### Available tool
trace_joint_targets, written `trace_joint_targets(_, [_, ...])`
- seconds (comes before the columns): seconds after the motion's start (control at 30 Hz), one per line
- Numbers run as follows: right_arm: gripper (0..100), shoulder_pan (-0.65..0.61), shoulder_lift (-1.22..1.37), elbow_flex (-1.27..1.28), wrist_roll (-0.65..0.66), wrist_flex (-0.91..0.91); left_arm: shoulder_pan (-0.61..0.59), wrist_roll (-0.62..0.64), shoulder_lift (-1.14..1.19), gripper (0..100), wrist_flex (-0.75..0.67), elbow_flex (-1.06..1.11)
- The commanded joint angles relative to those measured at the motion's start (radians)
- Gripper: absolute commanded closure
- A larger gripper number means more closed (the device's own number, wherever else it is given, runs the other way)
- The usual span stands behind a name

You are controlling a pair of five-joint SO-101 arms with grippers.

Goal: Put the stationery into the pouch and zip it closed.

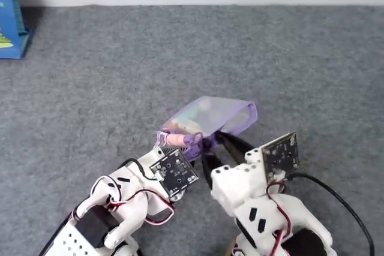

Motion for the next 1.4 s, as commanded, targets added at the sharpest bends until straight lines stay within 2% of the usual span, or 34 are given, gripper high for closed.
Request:
trace_joint_targets(0.0, [80.5, -0.041, 0.010, -0.061, 0.015, 0.015, -0.011, -0.003, 0.000, 99, 0.005, -0.015])
trace_joint_targets(0.2, [80.5, -0.102, 0.065, -0.066, 0.097, 0.015, -0.015, 0.000, 0.000, 99, -0.002, -0.015])
trace_joint_targets(0.57, [80.5, -0.143, 0.357, -0.196, 0.186, 0.012, -0.017, 0.000, 0.000, 99, -0.003, -0.019])
trace_joint_targets(0.9, [80.5, -0.148, 0.360, -0.265, 0.230, 0.081, -0.017, 0.000, 0.000, 99, -0.003, -0.021])
trace_joint_targets(1.07, [80.5, -0.150, 0.343, -0.285, 0.318, 0.127, -0.017, 0.002, 0.000, 99, 0.005, -0.036])
trace_joint_targets(1.17, [80.5, -0.200, 0.288, -0.285, 0.370, 0.130, -0.017, 0.002, 0.000, 99, 0.005, -0.036])
trace_joint_targets(1.27, [80.5, -0.246, 0.248, -0.279, 0.393, 0.139, -0.017, 0.002, 0.000, 99, 0.005, -0.036])
trace_joint_targets(1.37, [80.5, -0.217, 0.260, -0.278, 0.393, 0.133, -0.017, 0.002, 0.000, 99, 0.005, -0.035])
